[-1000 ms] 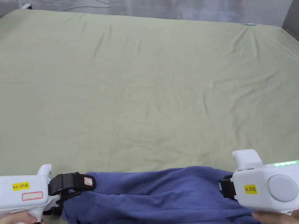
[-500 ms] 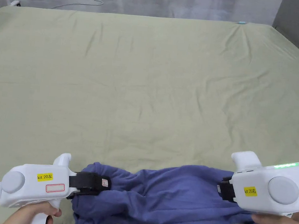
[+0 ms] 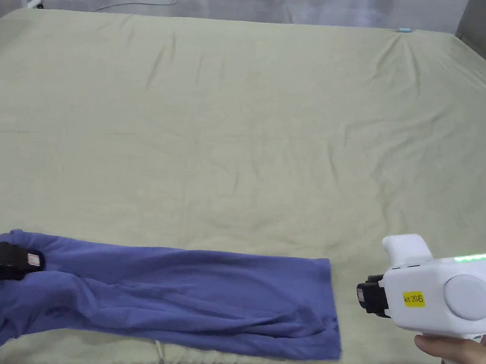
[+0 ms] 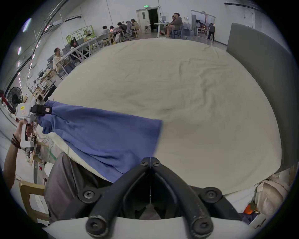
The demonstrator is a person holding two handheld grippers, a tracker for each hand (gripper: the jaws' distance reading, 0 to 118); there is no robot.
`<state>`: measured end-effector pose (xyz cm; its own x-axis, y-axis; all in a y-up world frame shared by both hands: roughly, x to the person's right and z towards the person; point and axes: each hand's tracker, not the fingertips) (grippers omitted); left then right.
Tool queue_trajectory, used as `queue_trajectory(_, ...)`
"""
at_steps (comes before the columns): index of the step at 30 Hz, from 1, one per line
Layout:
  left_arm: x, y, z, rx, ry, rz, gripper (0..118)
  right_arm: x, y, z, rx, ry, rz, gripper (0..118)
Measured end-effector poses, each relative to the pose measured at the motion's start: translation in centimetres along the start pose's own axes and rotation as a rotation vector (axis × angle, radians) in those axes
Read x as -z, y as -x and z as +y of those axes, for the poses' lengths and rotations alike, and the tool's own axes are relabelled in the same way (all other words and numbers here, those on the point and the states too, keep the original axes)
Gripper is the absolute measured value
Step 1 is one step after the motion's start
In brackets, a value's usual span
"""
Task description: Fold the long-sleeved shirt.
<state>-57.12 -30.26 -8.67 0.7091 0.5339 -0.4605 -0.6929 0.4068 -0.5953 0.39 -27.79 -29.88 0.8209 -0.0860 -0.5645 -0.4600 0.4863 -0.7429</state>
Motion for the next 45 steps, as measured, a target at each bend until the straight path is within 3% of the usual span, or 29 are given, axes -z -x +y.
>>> queue_trajectory(4,-0.9,-1.9,0.2,0.041,-0.007,-0.039,17,0.8,0.2,0.4,-0.007,-0.001,0.010,0)
queue_trajectory(9,0.1,-11.3,-0.9,0.121,0.068,-0.084,17,0.1,1.0,0.1,-0.025,-0.012,0.016,0)
queue_trajectory(16,9.6,-22.4,-4.8,0.284,0.214,-0.036,17,-1.0,-0.5,-1.5,-0.008,-0.032,-0.006,0)
queue_trajectory(20,14.8,-26.7,-7.9,0.367,0.259,0.105,17,-1.7,-2.2,-2.5,0.031,-0.042,-0.024,0)
queue_trajectory(21,15.4,-27.2,-8.4,0.372,0.254,0.121,21,-1.8,-2.5,-2.6,0.040,-0.043,-0.028,0)
queue_trajectory(22,16.0,-27.9,-8.9,0.351,0.248,0.106,35,-2.1,-2.7,-3.0,0.049,-0.045,-0.033,0)
queue_trajectory(25,17.0,-28.8,-9.0,0.232,0.245,-0.048,98,-2.2,-3.6,-3.6,0.075,-0.044,-0.050,0)
queue_trajectory(27,17.4,-29.9,-9.2,0.138,0.259,-0.118,103,-2.3,-4.0,-3.9,0.093,-0.043,-0.053,0)
queue_trajectory(32,17.7,-31.0,-8.7,0.095,0.319,-0.265,102,-2.5,-4.0,-4.1,0.112,-0.047,-0.045,0)
queue_trajectory(35,14.9,-30.6,-7.2,0.135,0.243,-0.246,99,-2.8,-3.9,-3.9,0.109,-0.055,-0.042,0)
queue_trajectory(36,13.7,-30.1,-6.9,0.154,0.200,-0.238,92,-2.8,-3.8,-3.8,0.109,-0.060,-0.040,0)
queue_trajectory(37,12.4,-29.4,-6.6,0.186,0.140,-0.228,71,-2.9,-3.8,-3.7,0.110,-0.066,-0.036,0)
queue_trajectory(38,11.3,-28.8,-6.6,0.228,0.073,-0.197,42,-2.9,-3.7,-3.7,0.111,-0.073,-0.032,0)
queue_trajectory(39,10.4,-28.7,-7.0,0.292,0.030,-0.146,5,-3.0,-3.6,-3.6,0.115,-0.080,-0.027,0)
queue_trajectory(41,9.7,-27.8,-7.9,0.405,-0.036,-0.048,0,-3.1,-3.4,-3.6,0.118,-0.089,-0.016,0)
queue_trajectory(45,11.8,-27.4,-11.1,0.558,-0.098,-0.013,0,-3.0,-3.0,-3.6,0.115,-0.096,-0.008,0)
